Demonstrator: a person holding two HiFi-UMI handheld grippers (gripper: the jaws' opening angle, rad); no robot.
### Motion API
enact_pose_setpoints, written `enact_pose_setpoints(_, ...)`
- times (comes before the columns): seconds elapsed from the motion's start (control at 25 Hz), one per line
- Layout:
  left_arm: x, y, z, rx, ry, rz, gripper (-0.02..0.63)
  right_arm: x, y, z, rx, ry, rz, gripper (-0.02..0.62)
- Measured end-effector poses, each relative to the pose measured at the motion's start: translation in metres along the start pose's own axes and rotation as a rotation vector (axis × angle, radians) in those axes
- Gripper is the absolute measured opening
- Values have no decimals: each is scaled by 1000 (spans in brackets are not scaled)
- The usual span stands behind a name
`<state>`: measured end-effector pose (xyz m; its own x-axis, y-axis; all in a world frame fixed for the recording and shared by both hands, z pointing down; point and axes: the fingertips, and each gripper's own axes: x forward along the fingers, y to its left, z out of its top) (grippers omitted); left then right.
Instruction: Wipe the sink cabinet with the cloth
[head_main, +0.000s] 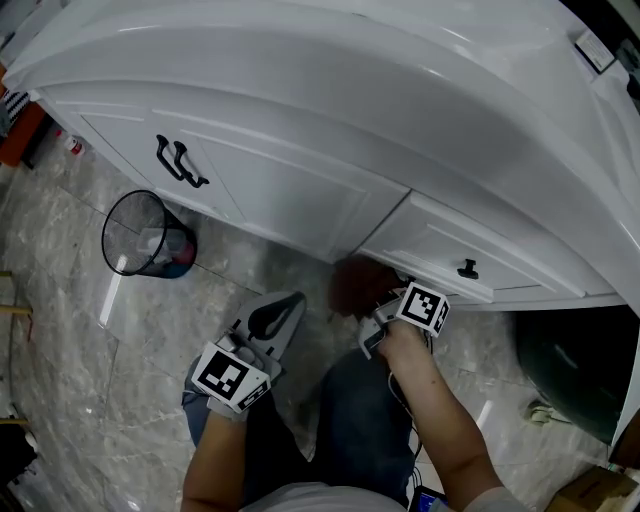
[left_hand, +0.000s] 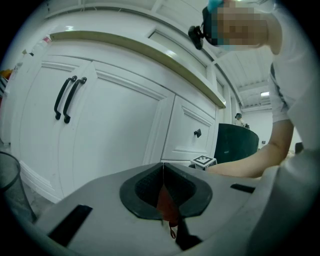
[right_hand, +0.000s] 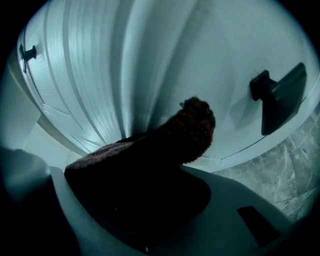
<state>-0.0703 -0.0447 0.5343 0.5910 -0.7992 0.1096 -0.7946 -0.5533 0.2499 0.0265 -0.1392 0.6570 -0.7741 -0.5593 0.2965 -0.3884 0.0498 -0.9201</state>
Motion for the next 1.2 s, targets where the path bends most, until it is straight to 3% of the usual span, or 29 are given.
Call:
enact_pose_setpoints(0.24,1,-9,0,17,6,-11,12,2,-1,-1,-123,58,65,51)
enact_pose_setpoints(0.48,3,-31,3,61,13,-42,12,2,6,-2,-240,17,224,49)
enact_pose_setpoints(0.68,9,-53,-10,120,92,-72,12,5,-16,-3,-183,-39,261,49)
enact_pose_setpoints(0.88,13,-56,-16,113,116,-83,12,11,-35,-5,-88,-50,272,50)
enact_pose_setpoints(1.2,18,-59,-20,112,132,-91,12,18,-75,-14,42,-63,173,51)
